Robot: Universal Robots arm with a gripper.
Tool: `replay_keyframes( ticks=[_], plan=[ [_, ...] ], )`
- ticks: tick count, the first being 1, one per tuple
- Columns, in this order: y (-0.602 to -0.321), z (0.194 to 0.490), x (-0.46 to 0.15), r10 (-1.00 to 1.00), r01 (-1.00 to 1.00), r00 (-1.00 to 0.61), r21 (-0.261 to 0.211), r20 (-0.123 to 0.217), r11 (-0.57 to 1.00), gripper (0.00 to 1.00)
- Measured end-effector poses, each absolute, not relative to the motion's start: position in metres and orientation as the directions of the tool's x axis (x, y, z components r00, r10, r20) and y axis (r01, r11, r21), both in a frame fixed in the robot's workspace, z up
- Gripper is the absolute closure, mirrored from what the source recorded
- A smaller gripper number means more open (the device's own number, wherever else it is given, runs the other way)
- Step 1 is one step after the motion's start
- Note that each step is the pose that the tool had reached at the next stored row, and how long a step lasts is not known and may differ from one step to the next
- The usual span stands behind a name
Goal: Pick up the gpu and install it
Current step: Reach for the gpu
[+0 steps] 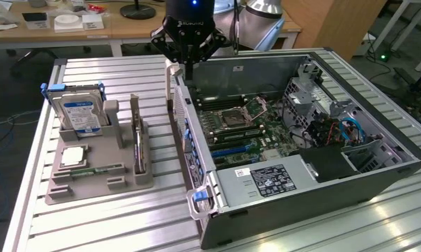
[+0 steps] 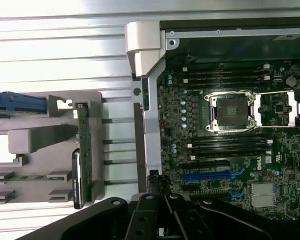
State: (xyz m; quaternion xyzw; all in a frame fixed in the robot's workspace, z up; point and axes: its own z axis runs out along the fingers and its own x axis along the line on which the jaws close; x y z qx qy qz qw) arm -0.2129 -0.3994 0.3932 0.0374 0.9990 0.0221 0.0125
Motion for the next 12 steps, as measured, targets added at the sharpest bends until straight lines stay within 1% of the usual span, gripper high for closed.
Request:
replay_keyframes(
  ticks=[12],
  plan=[
    [-0.4, 0.393, -0.236, 0.075, 0.074, -0.997, 0.045, -0.023, 0.996, 0.9]
  ],
)
